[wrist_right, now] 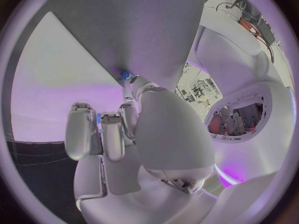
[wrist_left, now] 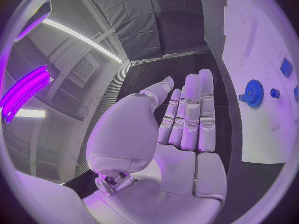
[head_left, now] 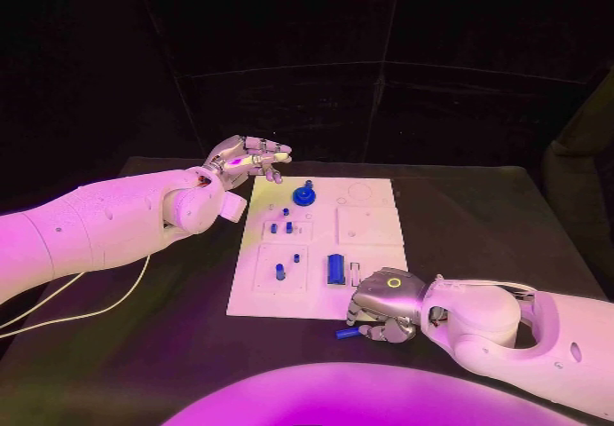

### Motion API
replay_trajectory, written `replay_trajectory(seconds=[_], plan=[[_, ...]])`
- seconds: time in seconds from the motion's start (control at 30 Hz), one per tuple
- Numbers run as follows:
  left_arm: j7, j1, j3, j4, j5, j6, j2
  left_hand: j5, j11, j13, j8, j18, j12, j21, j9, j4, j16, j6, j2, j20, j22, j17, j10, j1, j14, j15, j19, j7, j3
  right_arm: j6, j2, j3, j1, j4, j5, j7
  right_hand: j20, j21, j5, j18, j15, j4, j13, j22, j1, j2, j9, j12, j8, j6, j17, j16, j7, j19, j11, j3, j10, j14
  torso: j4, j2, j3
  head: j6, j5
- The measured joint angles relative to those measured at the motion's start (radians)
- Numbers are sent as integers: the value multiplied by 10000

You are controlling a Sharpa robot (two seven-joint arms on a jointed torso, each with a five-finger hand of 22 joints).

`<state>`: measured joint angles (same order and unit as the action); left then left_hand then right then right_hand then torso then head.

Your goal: Assemble the parts on the task board

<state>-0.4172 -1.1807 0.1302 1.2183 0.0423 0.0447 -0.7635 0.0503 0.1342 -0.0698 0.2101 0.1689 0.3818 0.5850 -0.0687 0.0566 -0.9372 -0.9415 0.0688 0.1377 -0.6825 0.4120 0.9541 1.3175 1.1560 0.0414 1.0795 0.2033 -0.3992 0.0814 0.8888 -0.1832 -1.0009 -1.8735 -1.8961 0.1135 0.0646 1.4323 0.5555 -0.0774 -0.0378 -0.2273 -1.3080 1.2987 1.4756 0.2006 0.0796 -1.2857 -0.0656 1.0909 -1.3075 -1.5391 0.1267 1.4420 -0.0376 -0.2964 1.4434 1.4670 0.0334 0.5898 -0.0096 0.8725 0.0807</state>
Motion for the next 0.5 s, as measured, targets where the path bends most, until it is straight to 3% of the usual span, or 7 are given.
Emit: replay_trajectory(seconds=[0.17, 0.3, 0.5], plan=[[4, 0, 0, 0, 0, -4, -7, 0, 0, -1, 0, -1, 0, 0, 0, 0, 0, 0, 0, 0, 0, 0, 0, 0, 0, 0, 0, 0, 0, 131, -1, 0, 1, -48, -77, 1, 33, 0, -1052, 1, 0, 1, 0, 32, -317, 184, -10, -49, 0, 0, 0, -39, 0, 34, 37, 249, 39, 0, 9, 1, 0, 0, -3], [10, 0, 0, -2, 0, -11, -7, 0, 0, -1, 0, -1, 0, 0, 0, 0, 0, 0, 0, 0, 0, 0, 0, 0, -35, 35, 0, 0, 0, 327, -4, -1, 2, -74, -165, 36, 34, 0, -1350, 1, 0, -9, 0, 45, -439, 283, -22, -49, -1, 0, 1, -39, 0, 34, 37, 430, 39, 0, 9, 2, 3, 0, -15], [23, 0, 0, -2, 0, -28, -7, 0, 0, -1, 0, 0, 0, 0, 0, 0, 0, 0, 0, 0, 0, 1, 0, 0, -35, 35, 0, 0, 0, 517, -94, -1, 3, -56, -263, 122, 34, 0, -1511, 1, 0, -28, 1, 45, -513, 260, -21, -48, -1, 0, 1, -39, 0, 34, 37, 618, 38, 0, -3, 2, 3, 0, -18]])
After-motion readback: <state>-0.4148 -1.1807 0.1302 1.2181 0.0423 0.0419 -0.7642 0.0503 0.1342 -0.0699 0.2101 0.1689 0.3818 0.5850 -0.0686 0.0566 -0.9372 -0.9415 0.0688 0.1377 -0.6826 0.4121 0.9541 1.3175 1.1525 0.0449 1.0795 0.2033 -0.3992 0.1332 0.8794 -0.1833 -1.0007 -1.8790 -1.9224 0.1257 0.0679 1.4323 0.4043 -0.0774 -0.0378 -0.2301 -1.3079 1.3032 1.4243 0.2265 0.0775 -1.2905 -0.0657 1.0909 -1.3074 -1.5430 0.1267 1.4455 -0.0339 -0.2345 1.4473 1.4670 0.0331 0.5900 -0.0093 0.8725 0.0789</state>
